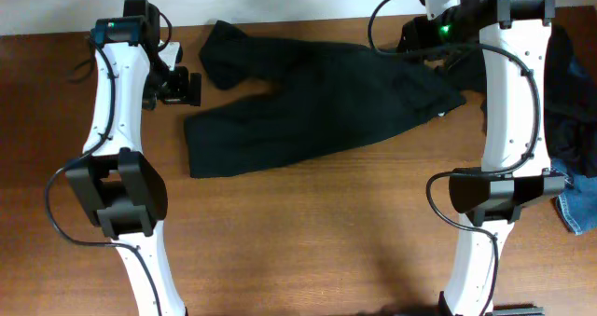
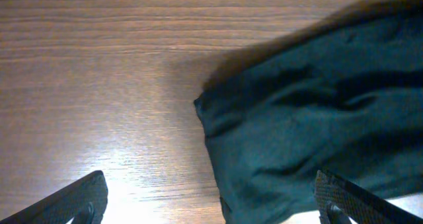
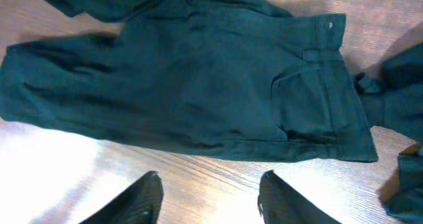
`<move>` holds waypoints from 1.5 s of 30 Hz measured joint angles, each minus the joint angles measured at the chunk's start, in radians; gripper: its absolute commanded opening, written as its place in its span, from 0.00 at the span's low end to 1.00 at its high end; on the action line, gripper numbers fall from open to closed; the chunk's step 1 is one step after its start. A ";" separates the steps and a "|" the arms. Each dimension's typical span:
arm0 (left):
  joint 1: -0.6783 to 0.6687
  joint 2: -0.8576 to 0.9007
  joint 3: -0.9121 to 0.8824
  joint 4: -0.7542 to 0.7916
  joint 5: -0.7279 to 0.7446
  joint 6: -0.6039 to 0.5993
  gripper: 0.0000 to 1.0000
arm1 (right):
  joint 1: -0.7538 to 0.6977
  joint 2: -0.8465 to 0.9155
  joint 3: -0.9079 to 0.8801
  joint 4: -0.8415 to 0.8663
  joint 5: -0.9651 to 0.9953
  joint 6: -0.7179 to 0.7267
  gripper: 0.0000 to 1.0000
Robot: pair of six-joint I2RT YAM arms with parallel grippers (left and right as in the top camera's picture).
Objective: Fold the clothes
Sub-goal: 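Grasp the pants edges with both grippers and stretch them apart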
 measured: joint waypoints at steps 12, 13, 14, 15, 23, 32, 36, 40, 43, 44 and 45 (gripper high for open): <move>-0.038 -0.026 0.000 -0.184 0.106 0.097 0.99 | -0.002 -0.002 -0.259 0.029 0.038 0.031 0.74; -0.045 -0.029 0.000 -0.201 0.108 0.085 0.99 | -0.003 -0.002 -0.288 0.047 0.040 0.039 0.74; -0.050 -0.031 0.000 -0.214 0.108 0.075 0.99 | -0.006 -0.002 -0.311 0.058 0.041 0.045 0.75; -0.059 -0.034 0.000 -0.234 0.108 0.056 0.99 | -0.011 -0.001 -0.328 0.068 0.041 0.051 0.75; -0.120 -0.040 -0.054 -0.270 0.043 -0.107 0.99 | -0.108 -0.001 -0.402 0.167 0.041 0.105 0.76; -0.126 -0.062 -0.272 -0.130 -0.016 -0.270 0.99 | -0.168 -0.002 -0.612 0.366 0.040 0.116 0.76; -0.126 -0.105 -0.323 -0.085 -0.058 -0.333 0.99 | -0.186 -0.001 -0.716 0.461 0.041 0.116 0.76; -0.126 -0.129 -0.404 -0.019 -0.066 -0.369 0.99 | -0.209 -0.001 -0.753 0.514 0.041 0.114 0.76; -0.126 -0.129 -0.502 0.039 -0.066 -0.386 0.99 | -0.221 -0.001 -0.754 0.542 0.041 0.104 0.76; -0.126 -0.129 -0.532 0.064 -0.062 -0.388 0.99 | -0.222 -0.001 -0.755 0.547 0.041 0.101 0.76; -0.126 -0.129 -0.556 0.087 -0.051 -0.390 0.98 | -0.224 -0.001 -0.755 0.557 0.041 0.093 0.76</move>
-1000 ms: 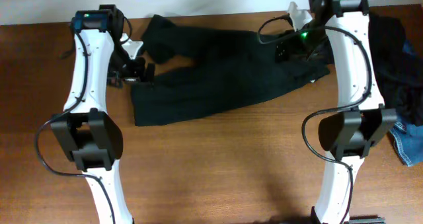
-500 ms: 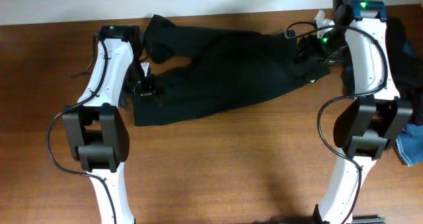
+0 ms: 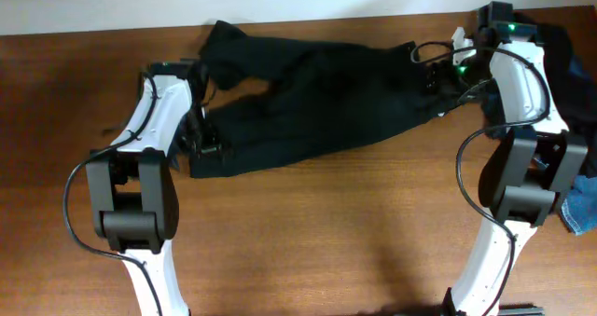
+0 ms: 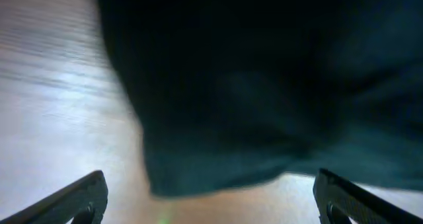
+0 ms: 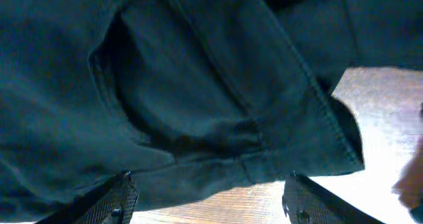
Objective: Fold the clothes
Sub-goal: 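Grasp the pants edges with both grippers and stretch them apart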
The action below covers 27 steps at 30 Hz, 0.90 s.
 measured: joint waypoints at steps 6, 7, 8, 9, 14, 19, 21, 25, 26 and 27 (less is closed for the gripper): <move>0.000 0.000 -0.091 0.100 0.068 -0.010 0.96 | -0.001 0.000 0.000 0.040 0.000 -0.012 0.75; 0.000 0.000 -0.093 0.104 0.072 -0.012 0.94 | -0.002 0.000 0.000 0.044 0.000 -0.013 0.75; 0.000 0.000 -0.097 0.111 0.076 -0.012 0.93 | -0.003 0.001 0.000 0.047 0.000 -0.013 0.75; 0.000 0.000 -0.097 0.114 0.079 -0.013 0.92 | -0.005 0.003 0.000 0.050 0.000 -0.013 0.75; 0.001 0.000 -0.098 0.130 0.083 -0.018 0.66 | -0.035 0.043 0.000 0.080 0.007 -0.016 0.75; 0.000 0.000 -0.098 0.146 0.096 -0.021 0.22 | -0.074 0.056 0.000 0.115 0.008 -0.016 0.75; -0.003 0.000 -0.098 0.155 0.106 -0.022 0.06 | -0.085 0.056 0.000 0.119 0.008 -0.015 0.75; -0.008 -0.001 -0.098 0.165 0.113 -0.020 0.01 | -0.100 0.056 0.000 0.122 0.011 -0.015 0.75; -0.008 -0.001 -0.098 0.165 0.113 -0.019 0.01 | -0.100 0.056 0.000 0.121 0.011 -0.015 0.75; -0.008 -0.001 -0.098 0.166 0.113 -0.020 0.01 | -0.101 0.056 0.000 0.119 0.011 -0.015 0.75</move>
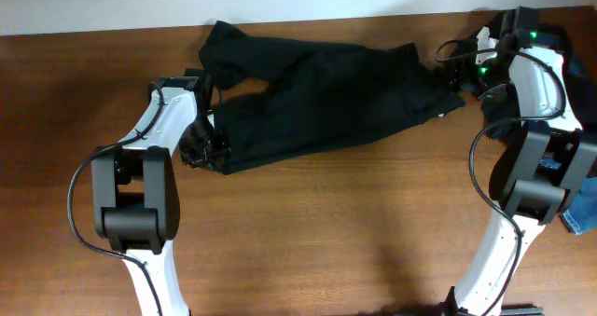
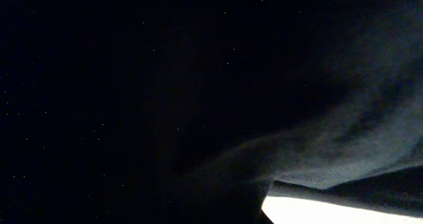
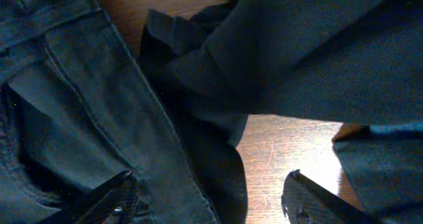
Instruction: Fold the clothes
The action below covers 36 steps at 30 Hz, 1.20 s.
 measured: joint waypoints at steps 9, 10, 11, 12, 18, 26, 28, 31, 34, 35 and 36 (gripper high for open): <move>0.000 -0.001 0.000 0.010 -0.002 0.000 0.01 | 0.000 0.039 0.000 -0.064 -0.045 0.007 0.23; 0.000 -0.001 0.000 0.010 -0.004 0.001 0.01 | 0.000 0.048 0.000 -0.073 -0.058 0.006 0.12; -0.001 -0.001 0.000 0.011 -0.005 0.000 0.01 | 0.000 0.051 0.000 -0.077 -0.064 0.005 0.04; -0.001 -0.001 0.000 0.011 -0.007 0.001 0.01 | 0.000 0.051 0.000 -0.080 -0.076 0.004 0.04; 0.013 -0.001 0.001 0.017 -0.012 0.009 0.01 | 0.011 0.051 0.000 -0.114 -0.096 0.006 0.04; 0.146 -0.001 0.139 -0.032 -0.033 0.080 0.01 | 0.072 0.047 0.051 -0.203 -0.145 0.007 0.04; 0.171 -0.001 0.209 -0.056 -0.044 0.106 0.01 | 0.103 0.034 0.129 -0.246 -0.155 0.005 0.04; 0.194 -0.003 0.348 -0.101 -0.062 0.149 0.01 | 0.140 0.012 0.273 -0.317 -0.164 0.003 0.04; 0.200 -0.003 0.484 -0.148 -0.073 0.181 0.01 | 0.170 -0.005 0.456 -0.386 -0.171 0.001 0.04; 0.201 -0.003 0.538 -0.174 -0.080 0.190 0.01 | 0.177 -0.011 0.524 -0.424 -0.173 0.000 0.04; 0.201 -0.003 0.576 -0.196 -0.087 0.197 0.01 | 0.182 -0.018 0.575 -0.449 -0.174 0.000 0.03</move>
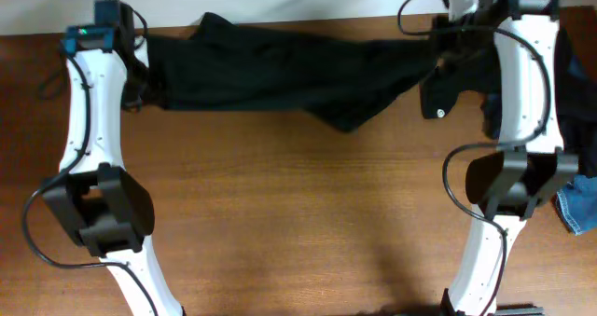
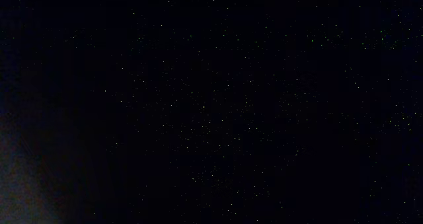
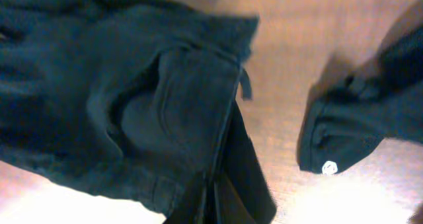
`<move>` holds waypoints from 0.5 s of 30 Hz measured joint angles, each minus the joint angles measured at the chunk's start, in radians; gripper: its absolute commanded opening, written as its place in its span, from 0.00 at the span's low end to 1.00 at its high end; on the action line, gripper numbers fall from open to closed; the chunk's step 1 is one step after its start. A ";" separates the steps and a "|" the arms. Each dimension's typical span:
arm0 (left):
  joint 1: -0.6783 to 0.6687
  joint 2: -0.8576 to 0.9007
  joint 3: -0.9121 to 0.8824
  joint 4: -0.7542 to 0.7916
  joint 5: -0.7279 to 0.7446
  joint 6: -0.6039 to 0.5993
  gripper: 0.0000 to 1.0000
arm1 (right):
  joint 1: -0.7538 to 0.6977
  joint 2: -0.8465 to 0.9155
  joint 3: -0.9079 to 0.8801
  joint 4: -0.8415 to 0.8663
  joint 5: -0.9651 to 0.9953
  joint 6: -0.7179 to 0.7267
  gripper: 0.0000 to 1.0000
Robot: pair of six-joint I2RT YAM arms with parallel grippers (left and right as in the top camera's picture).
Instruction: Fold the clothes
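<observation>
The dark trousers (image 1: 280, 78) hang stretched in a band across the back of the table, sagging in the middle. My left gripper (image 1: 140, 74) holds the leg end at the left; its wrist view is all black, covered by cloth. At the right, my right gripper (image 1: 446, 46) is shut on the waist end. In the right wrist view the back pocket (image 3: 165, 98) shows above the gripper (image 3: 211, 201), whose fingers are pinched on a fold. A waistband flap with a white button (image 3: 328, 166) hangs loose beside it.
A heap of other dark clothes (image 1: 571, 64) lies at the right edge, with a blue denim piece (image 1: 580, 204) below it. The brown wooden table (image 1: 280, 213) runs toward the front. A white wall borders the back edge.
The left gripper was down on the leg hem and the right one at the waistband by the heap. Now both are farther back and apart, with the trousers raised and stretched between them.
Both grippers first stood open over the trousers lying spread on the table. Then the left was at the leg hem and the right over the pocket and waistband. Then the left camera was buried in cloth. Now each holds one end, trousers stretched.
</observation>
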 measured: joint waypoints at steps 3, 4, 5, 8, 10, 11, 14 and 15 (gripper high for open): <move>0.000 -0.002 0.120 -0.079 -0.015 0.022 0.01 | 0.004 -0.016 0.140 -0.076 0.000 0.000 0.04; 0.000 -0.002 0.173 -0.109 -0.018 0.029 0.01 | 0.004 -0.020 0.172 -0.090 0.000 0.000 0.04; 0.000 -0.002 0.213 -0.127 -0.020 0.037 0.01 | 0.004 -0.022 0.205 -0.106 0.000 -0.001 0.04; 0.003 -0.002 0.334 -0.180 -0.027 0.049 0.01 | 0.004 -0.024 0.274 -0.142 0.000 -0.001 0.04; 0.011 -0.002 0.411 -0.212 -0.027 0.052 0.01 | 0.004 -0.024 0.316 -0.173 -0.002 -0.002 0.04; 0.019 -0.003 0.458 -0.230 -0.027 0.055 0.01 | 0.004 -0.024 0.337 -0.189 -0.008 -0.008 0.04; 0.041 -0.005 0.568 -0.271 -0.027 0.058 0.01 | 0.007 -0.025 0.407 -0.227 -0.020 -0.025 0.04; 0.049 -0.006 0.614 -0.287 -0.027 0.059 0.01 | 0.013 -0.026 0.438 -0.227 -0.024 -0.039 0.04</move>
